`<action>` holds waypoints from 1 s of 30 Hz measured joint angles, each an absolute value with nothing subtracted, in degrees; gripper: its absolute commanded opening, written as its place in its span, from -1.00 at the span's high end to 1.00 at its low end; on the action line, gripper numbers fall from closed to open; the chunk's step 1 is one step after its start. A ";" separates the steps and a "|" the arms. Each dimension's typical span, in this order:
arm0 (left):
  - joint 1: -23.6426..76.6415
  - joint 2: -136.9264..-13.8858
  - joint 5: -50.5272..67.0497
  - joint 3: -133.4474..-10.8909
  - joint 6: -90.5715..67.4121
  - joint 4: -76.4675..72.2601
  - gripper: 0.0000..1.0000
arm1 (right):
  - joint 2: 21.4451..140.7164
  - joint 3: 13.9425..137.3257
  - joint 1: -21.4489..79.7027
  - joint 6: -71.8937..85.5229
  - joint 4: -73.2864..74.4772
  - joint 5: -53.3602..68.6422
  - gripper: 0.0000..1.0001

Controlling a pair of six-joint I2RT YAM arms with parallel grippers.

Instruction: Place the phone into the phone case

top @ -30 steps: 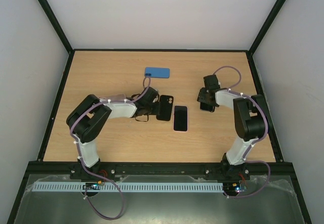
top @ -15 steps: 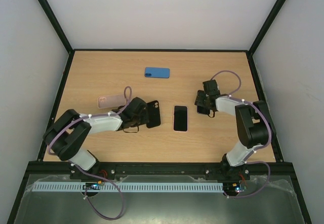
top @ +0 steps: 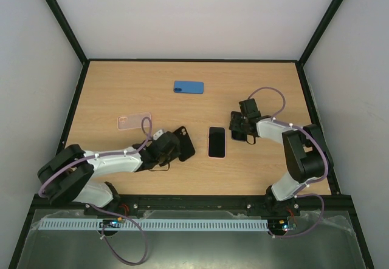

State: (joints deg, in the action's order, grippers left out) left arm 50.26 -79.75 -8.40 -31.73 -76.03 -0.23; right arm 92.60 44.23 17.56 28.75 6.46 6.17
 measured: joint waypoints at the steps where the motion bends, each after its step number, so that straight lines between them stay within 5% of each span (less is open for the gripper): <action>1: 50.94 -79.50 -9.10 -31.46 -77.82 -0.12 0.82 | 92.55 44.21 17.63 28.75 6.57 6.24 -0.33; 7: 51.90 -79.37 -11.29 -30.20 -83.66 0.91 -0.10 | 91.68 43.79 17.85 28.77 7.68 6.87 -0.33; 11: 52.12 -77.89 -12.84 -30.09 -80.36 -0.08 -0.40 | 91.02 43.46 17.98 28.80 8.38 7.18 -0.33; 30: 48.84 -81.14 2.15 -40.56 -47.88 1.74 -0.40 | 88.82 42.87 18.04 29.21 11.35 7.57 -0.33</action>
State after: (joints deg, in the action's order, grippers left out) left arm 48.84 -81.14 2.15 -40.56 -47.88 1.74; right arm 88.82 42.87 18.04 29.21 11.35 7.57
